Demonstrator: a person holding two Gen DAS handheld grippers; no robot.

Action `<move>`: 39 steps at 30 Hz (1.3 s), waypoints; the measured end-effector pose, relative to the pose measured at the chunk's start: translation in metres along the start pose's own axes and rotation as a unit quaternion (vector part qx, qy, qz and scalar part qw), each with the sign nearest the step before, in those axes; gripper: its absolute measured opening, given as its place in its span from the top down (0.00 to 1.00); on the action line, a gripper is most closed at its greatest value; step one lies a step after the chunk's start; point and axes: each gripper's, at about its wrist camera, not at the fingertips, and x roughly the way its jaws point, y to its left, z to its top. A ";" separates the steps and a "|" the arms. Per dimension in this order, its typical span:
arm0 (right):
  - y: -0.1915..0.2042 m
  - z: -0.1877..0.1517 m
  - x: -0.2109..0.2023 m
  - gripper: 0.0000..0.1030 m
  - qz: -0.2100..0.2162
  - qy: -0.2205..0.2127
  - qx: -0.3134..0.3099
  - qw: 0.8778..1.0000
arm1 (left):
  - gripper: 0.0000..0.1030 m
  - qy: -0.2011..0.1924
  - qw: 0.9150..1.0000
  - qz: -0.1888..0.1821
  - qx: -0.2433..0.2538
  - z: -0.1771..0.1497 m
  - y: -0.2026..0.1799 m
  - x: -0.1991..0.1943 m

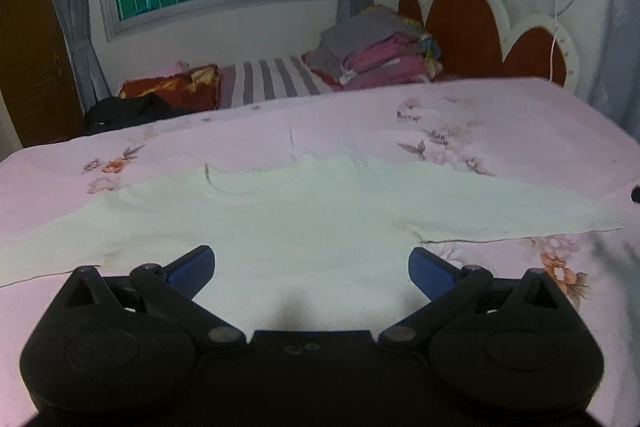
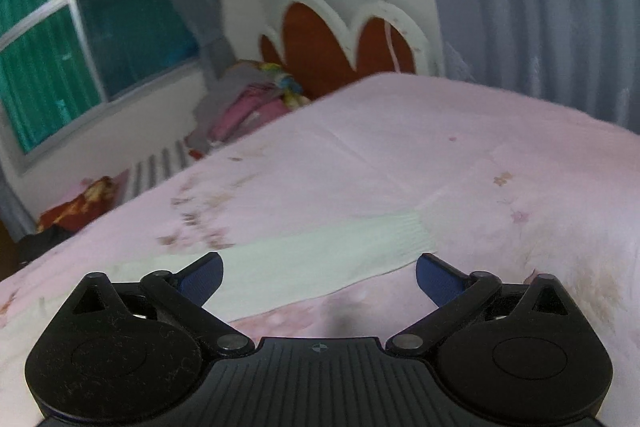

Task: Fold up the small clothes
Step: 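Move the right gripper to a sweater sleeve cuff and close on it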

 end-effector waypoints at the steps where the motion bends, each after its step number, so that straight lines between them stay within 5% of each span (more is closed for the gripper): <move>1: -0.010 0.002 0.012 0.42 -0.003 0.011 0.008 1.000 | 0.00 0.005 1.000 0.004 0.002 0.001 -0.005 0.005; 2: -0.022 0.004 0.028 0.51 -0.010 0.026 0.022 0.999 | 0.00 0.009 1.000 0.007 0.004 0.002 -0.010 0.009; 11: -0.090 -0.007 0.099 0.51 -0.008 0.084 0.128 0.988 | 0.00 0.037 0.998 0.051 0.008 0.011 -0.016 0.031; 14: -0.100 -0.008 0.105 0.64 -0.005 0.076 0.139 0.987 | 0.00 0.040 0.997 0.070 0.006 0.016 -0.012 0.035; 18: -0.109 -0.008 0.109 0.68 0.003 0.073 0.159 0.984 | 0.00 0.045 0.995 0.085 0.001 0.023 -0.011 0.042; 30: -0.122 -0.009 0.104 0.69 0.057 0.093 0.229 0.967 | 0.00 0.040 0.996 0.080 -0.015 0.035 -0.009 0.046; 33: -0.125 -0.004 0.098 0.69 0.029 0.077 0.211 0.974 | 0.00 0.038 0.996 0.082 -0.020 0.033 0.004 0.044; 35: -0.135 -0.001 0.100 0.92 0.002 0.075 0.231 0.970 | 0.00 0.035 0.995 0.086 -0.024 0.029 0.016 0.042; 39: -0.126 0.007 0.102 0.97 -0.019 0.079 0.187 0.979 | 0.00 0.056 0.993 0.093 -0.044 0.016 0.051 0.048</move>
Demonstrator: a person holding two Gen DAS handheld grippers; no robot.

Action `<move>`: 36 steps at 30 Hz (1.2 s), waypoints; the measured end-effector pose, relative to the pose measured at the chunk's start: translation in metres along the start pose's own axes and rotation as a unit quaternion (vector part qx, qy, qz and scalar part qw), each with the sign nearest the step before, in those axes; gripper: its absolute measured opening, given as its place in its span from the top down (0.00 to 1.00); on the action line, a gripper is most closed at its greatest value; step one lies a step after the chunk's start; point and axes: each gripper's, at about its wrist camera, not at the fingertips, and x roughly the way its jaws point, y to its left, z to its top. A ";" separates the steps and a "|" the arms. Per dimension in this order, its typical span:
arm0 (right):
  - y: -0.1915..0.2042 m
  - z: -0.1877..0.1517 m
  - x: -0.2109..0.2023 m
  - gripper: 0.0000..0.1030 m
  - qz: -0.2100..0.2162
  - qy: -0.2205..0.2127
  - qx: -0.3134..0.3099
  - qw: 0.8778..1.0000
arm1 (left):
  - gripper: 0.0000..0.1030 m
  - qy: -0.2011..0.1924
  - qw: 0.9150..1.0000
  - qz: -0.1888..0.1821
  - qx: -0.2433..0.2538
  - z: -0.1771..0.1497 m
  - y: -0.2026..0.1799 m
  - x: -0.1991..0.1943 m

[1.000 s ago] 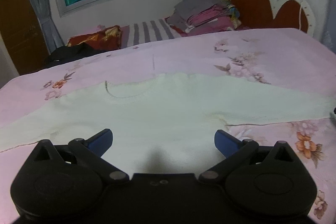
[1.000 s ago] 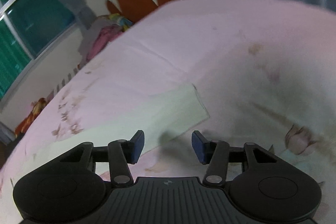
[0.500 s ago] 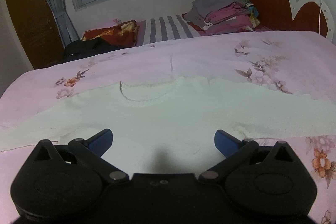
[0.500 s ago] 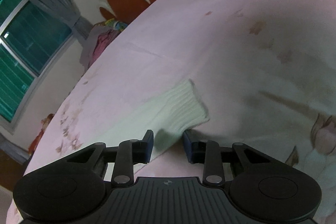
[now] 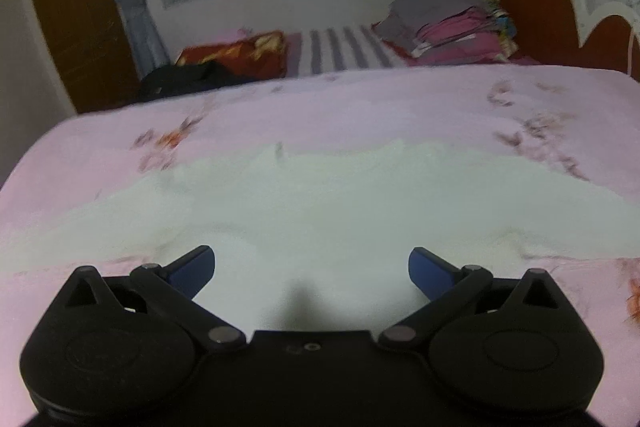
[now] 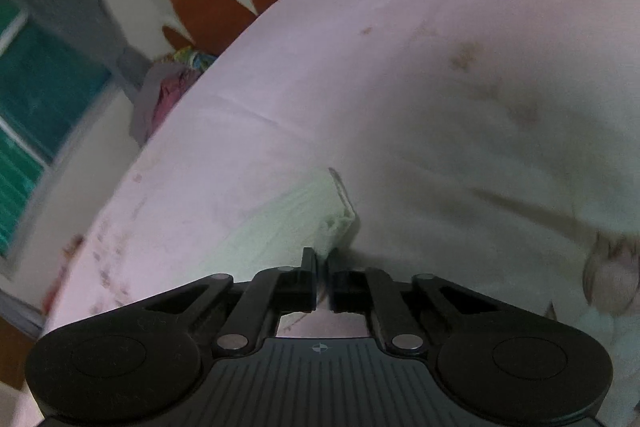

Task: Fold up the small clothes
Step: 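Move the right gripper to a sweater sleeve cuff and close on it, then carry the held sleeve across the sweater body with the right gripper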

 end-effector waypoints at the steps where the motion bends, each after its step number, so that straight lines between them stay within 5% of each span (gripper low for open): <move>1: 0.005 0.000 -0.002 0.97 -0.005 -0.001 -0.008 1.000 | 0.00 0.003 1.000 -0.004 -0.006 -0.002 0.010 0.002; 8: 0.084 -0.025 -0.036 0.97 0.034 -0.020 -0.097 0.995 | 0.00 0.011 1.000 -0.009 -0.021 -0.017 0.076 0.024; 16: 0.215 -0.118 -0.039 0.97 0.096 0.015 -0.199 0.975 | 0.01 0.022 0.998 -0.020 -0.058 -0.035 0.165 0.034; 26: 0.335 -0.255 -0.034 0.97 0.172 0.078 -0.360 0.914 | 0.01 0.015 0.995 -0.003 -0.101 -0.066 0.253 0.025; 32: 0.365 -0.301 -0.002 0.96 0.193 0.118 -0.403 0.887 | 0.00 -0.020 0.994 0.075 -0.074 -0.071 0.251 0.016; 36: 0.371 -0.320 0.012 0.96 0.191 0.131 -0.424 0.875 | 0.00 -0.005 0.997 0.007 -0.079 -0.057 0.238 0.021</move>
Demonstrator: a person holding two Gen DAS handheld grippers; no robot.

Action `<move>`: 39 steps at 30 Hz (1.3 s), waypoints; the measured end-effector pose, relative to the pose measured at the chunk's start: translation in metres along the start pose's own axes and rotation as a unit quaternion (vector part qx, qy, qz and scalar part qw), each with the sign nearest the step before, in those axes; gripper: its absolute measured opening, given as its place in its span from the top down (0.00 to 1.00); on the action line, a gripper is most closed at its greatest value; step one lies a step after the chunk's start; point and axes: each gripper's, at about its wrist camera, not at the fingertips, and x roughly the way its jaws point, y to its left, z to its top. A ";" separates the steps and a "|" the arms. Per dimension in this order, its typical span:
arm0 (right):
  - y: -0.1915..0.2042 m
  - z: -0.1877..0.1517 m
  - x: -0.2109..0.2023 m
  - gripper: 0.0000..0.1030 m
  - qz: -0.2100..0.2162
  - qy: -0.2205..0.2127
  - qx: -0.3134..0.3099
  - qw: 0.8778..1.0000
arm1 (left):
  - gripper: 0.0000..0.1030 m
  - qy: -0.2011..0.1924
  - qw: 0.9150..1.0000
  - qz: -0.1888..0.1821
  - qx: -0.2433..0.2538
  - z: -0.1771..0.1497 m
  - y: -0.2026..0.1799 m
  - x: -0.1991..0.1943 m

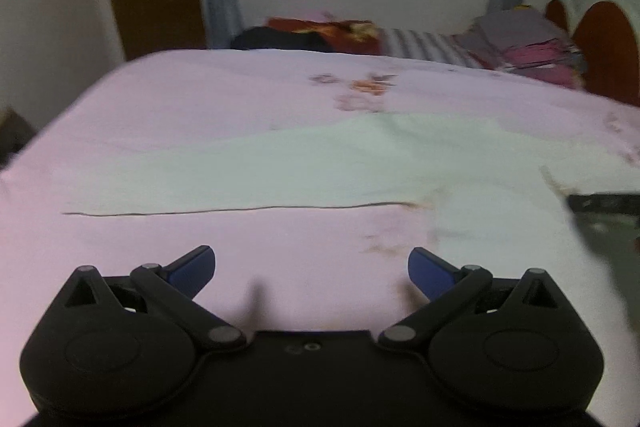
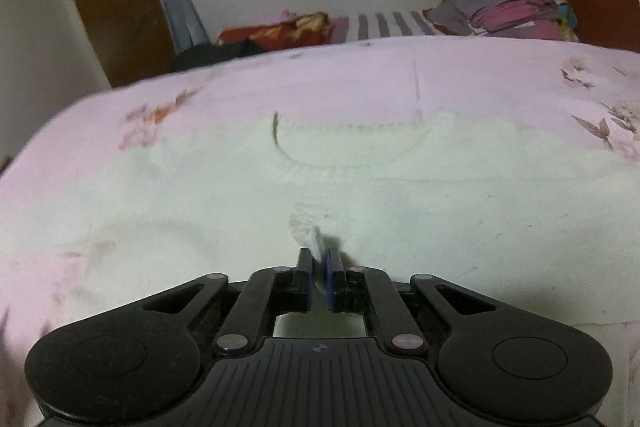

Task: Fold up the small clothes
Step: 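Carry the held sleeve across the sweater body with the right gripper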

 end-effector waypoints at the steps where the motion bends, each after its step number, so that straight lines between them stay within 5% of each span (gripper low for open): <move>1: 0.003 -0.001 -0.004 0.95 -0.003 -0.003 -0.006 1.000 | 0.00 0.000 1.000 -0.014 0.002 0.002 -0.006 0.002; 3: -0.001 -0.002 -0.010 0.70 -0.001 -0.007 -0.008 1.000 | 0.01 0.000 0.999 -0.031 0.004 0.010 -0.023 0.006; 4: -0.006 -0.004 -0.017 0.37 -0.003 -0.014 -0.004 1.000 | 0.02 0.001 0.999 -0.044 0.005 0.013 -0.033 0.009; 5: -0.010 -0.007 -0.025 0.26 -0.009 -0.028 -0.002 1.000 | 0.04 0.002 0.998 -0.063 0.006 0.017 -0.042 0.013; 7: -0.021 -0.013 -0.040 0.26 -0.008 -0.035 0.002 0.999 | 0.23 0.010 0.994 -0.105 0.006 0.024 -0.065 0.023; 10: -0.047 -0.022 -0.061 0.63 -0.004 -0.026 0.039 0.999 | 0.38 0.034 0.985 -0.166 0.009 0.031 -0.106 0.045; 11: -0.058 -0.026 -0.066 0.68 -0.011 -0.021 0.052 0.998 | 0.41 0.040 0.982 -0.182 0.008 0.032 -0.117 0.051; 15: -0.094 -0.037 -0.087 0.72 -0.031 -0.021 0.095 0.995 | 0.58 0.076 0.968 -0.238 -0.006 0.039 -0.156 0.084; 20: -0.124 -0.042 -0.103 0.72 -0.046 -0.025 0.130 0.990 | 0.80 0.106 0.959 -0.261 -0.037 0.042 -0.176 0.110; 22: -0.130 -0.041 -0.103 0.72 -0.046 -0.026 0.140 0.989 | 0.97 0.108 0.958 -0.265 -0.032 0.044 -0.180 0.117; 30: -0.141 -0.038 -0.098 0.72 -0.051 -0.020 0.153 0.987 | 0.97 0.038 0.970 -0.241 -0.019 0.062 -0.140 0.093; 39: -0.134 -0.030 -0.085 0.72 -0.080 -0.012 0.139 0.987 | 0.97 0.032 0.978 -0.193 -0.065 0.061 -0.063 0.099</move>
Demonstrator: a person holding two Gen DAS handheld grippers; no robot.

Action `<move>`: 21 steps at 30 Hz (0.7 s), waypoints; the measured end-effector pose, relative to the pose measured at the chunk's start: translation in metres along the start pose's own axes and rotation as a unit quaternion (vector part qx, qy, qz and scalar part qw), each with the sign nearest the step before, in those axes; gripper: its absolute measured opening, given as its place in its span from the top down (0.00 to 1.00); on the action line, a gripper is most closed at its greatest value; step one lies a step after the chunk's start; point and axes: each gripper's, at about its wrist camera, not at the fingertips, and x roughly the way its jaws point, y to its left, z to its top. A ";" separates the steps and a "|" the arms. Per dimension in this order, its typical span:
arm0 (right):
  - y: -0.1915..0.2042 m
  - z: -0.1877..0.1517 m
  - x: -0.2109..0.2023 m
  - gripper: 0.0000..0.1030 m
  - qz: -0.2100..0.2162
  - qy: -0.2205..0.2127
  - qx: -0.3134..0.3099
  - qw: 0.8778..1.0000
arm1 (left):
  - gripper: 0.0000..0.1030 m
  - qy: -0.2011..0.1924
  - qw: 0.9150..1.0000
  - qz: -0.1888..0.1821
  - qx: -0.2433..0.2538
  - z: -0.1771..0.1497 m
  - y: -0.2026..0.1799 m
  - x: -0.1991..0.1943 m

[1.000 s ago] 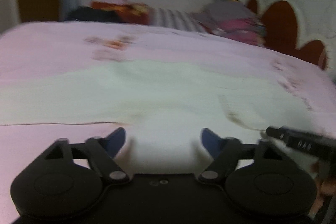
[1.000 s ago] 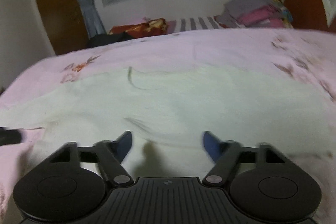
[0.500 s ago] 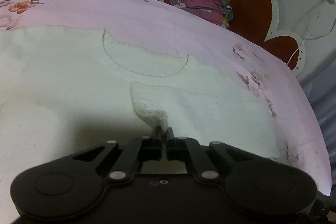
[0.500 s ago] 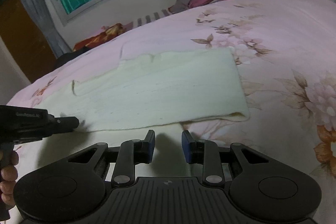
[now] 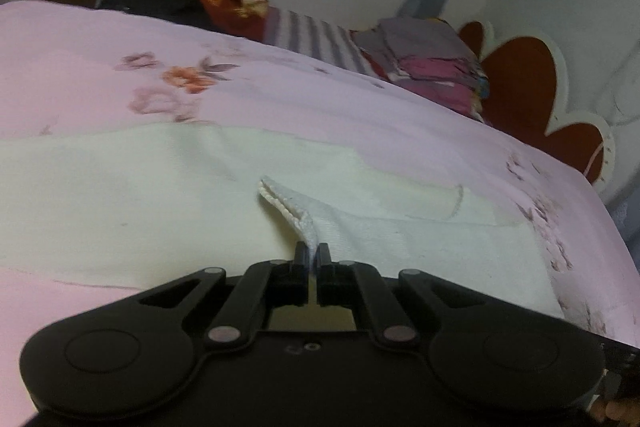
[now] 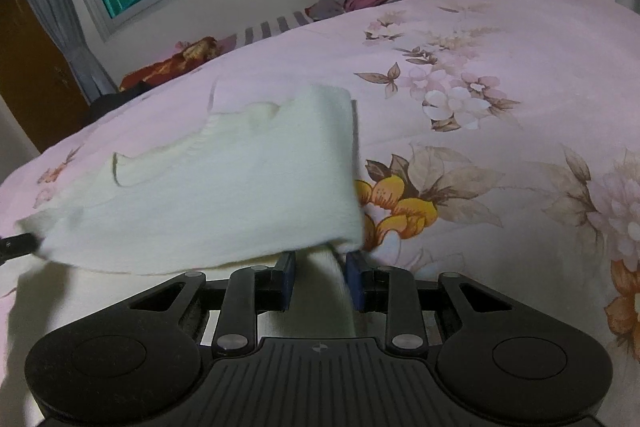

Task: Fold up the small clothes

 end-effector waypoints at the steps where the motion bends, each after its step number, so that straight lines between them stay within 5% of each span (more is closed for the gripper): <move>1: 0.000 0.000 0.001 0.72 -0.002 0.000 -0.002 1.000 | 0.97 0.000 1.000 0.001 -0.003 0.000 0.004 0.000; 15: 0.004 0.000 0.000 0.84 -0.026 0.000 -0.019 0.999 | 0.97 0.021 1.000 0.010 0.001 -0.015 0.024 0.009; 18: 0.006 0.002 -0.022 0.83 -0.012 -0.027 -0.026 0.999 | 0.80 0.018 1.000 0.011 0.001 -0.015 0.026 0.008; 19: 0.006 0.004 -0.031 0.83 -0.006 -0.039 -0.024 0.999 | 0.77 0.014 1.000 0.010 0.001 -0.015 0.026 0.007; 21: 0.006 0.009 -0.036 0.67 0.004 -0.051 -0.015 0.999 | 0.77 0.014 1.000 0.010 0.000 -0.014 0.026 0.008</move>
